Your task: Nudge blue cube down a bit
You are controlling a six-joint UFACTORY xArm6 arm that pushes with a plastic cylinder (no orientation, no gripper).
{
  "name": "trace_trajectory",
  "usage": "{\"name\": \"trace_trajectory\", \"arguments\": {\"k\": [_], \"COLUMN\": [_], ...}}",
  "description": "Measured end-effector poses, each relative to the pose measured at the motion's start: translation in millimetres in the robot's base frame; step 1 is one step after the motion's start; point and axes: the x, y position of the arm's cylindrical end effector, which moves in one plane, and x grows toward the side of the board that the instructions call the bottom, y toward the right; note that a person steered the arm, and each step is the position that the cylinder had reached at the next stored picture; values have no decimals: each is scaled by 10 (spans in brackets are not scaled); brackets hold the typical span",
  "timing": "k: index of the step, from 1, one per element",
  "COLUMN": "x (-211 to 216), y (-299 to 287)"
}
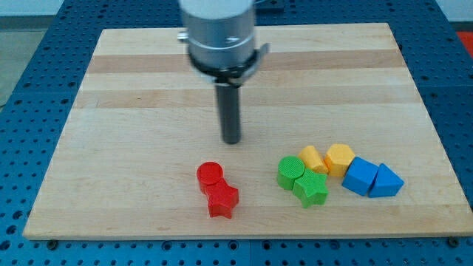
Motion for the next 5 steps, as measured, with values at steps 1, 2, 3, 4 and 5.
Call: {"name": "trace_trajectory", "arguments": {"k": [1, 2, 3, 4, 5], "x": [86, 375, 393, 569, 756], "y": [956, 1781, 2108, 1983, 1820]}}
